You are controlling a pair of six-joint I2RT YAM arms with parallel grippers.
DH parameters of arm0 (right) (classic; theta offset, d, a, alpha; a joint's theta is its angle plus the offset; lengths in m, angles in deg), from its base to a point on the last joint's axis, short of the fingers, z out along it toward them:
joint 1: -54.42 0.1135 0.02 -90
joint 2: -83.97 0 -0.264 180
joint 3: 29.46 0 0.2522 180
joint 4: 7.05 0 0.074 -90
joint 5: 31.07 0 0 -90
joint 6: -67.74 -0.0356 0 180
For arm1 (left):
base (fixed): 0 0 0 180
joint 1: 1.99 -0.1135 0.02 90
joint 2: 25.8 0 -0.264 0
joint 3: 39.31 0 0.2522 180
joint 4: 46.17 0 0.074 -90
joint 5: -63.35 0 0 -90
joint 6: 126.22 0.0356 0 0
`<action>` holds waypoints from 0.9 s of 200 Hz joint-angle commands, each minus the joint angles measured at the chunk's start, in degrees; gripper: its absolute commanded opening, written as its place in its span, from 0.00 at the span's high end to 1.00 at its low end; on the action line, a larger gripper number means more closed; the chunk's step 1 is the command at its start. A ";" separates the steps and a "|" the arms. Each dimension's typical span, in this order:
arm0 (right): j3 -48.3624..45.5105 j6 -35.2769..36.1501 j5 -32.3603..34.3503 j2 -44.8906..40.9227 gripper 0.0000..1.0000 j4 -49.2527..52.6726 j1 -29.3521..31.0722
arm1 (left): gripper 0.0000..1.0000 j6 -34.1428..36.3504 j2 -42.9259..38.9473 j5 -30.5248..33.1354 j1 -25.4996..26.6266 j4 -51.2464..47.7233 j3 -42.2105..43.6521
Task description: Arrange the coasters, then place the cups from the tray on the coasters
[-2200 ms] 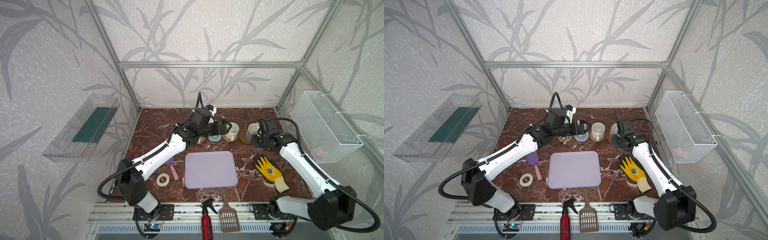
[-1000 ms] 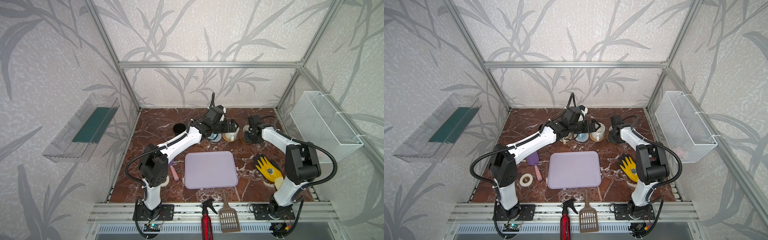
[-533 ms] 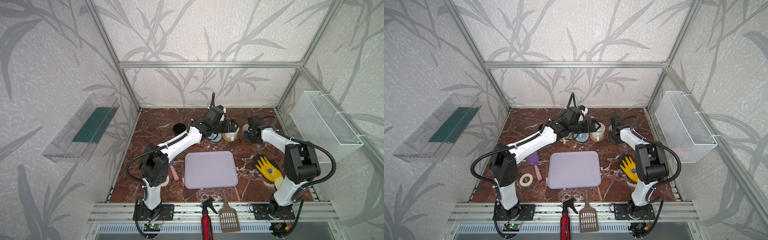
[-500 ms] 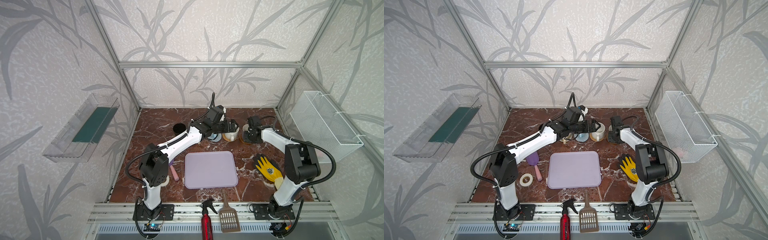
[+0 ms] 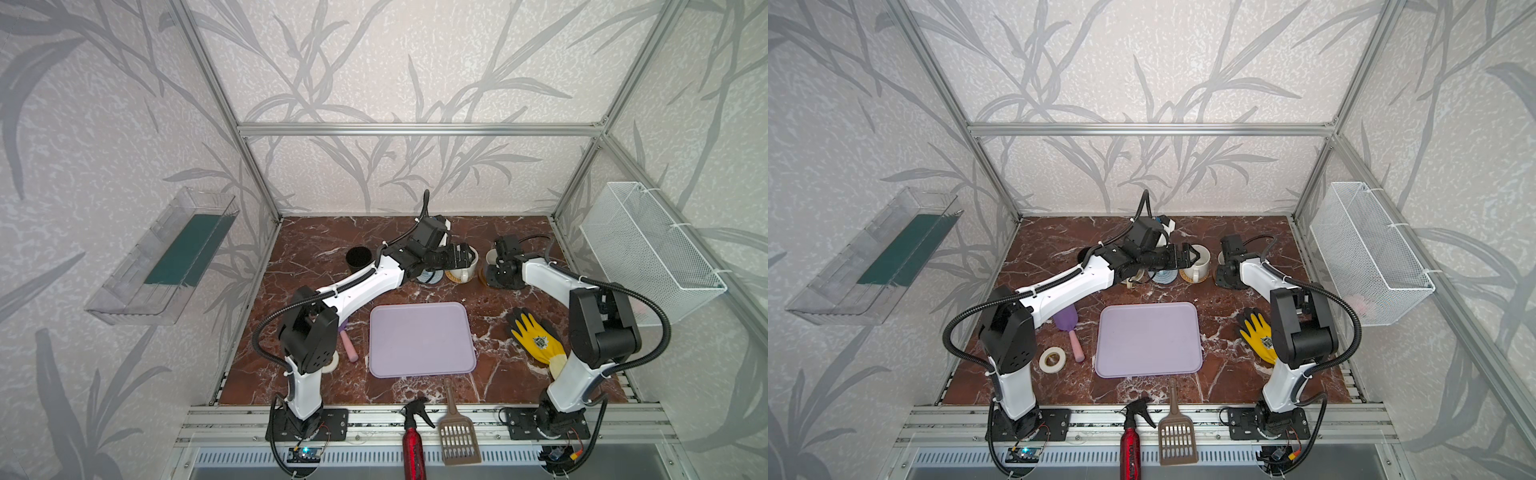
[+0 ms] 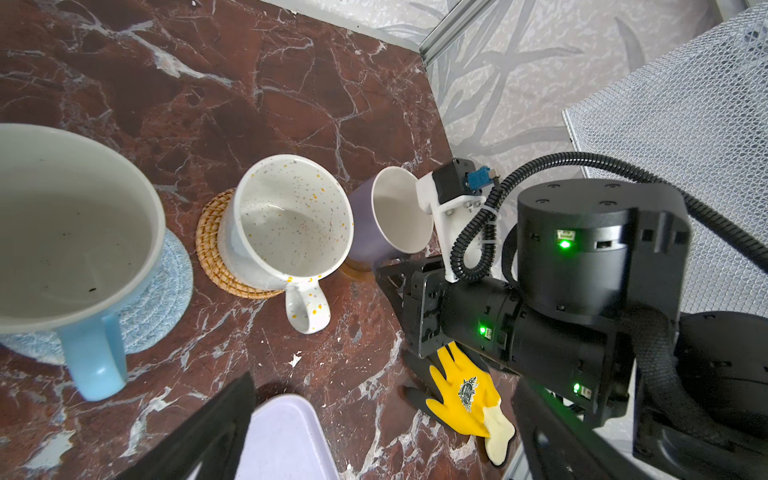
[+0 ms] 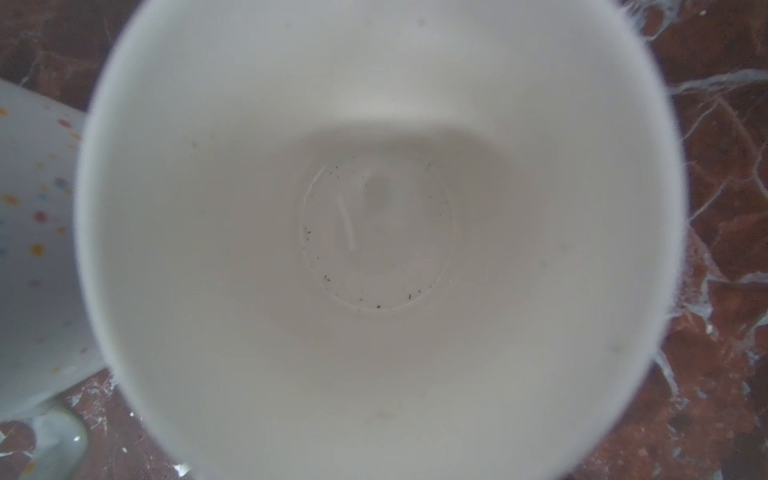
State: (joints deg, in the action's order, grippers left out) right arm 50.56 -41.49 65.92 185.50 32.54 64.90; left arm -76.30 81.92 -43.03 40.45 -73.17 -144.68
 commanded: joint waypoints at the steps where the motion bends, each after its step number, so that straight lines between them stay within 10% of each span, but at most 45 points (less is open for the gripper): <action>1: -0.49 0.06 0.70 -0.24 0.77 1.41 -0.15 | 0.01 0.26 -2.56 1.03 0.19 0.96 0.80; 76: -0.94 0.14 1.90 -1.90 0.75 1.62 -0.20 | 0.01 0.25 -4.22 1.81 0.22 1.95 2.83; 180: -4.01 2.12 0.96 -21.20 0.25 7.02 -0.11 | 0.01 11.44 -27.21 19.34 -1.47 1.62 22.03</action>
State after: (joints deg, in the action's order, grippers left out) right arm 47.00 -40.61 66.38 169.48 35.68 64.86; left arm -71.12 62.25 -32.74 39.95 -71.16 -127.04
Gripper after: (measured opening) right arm 0.688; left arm 0.991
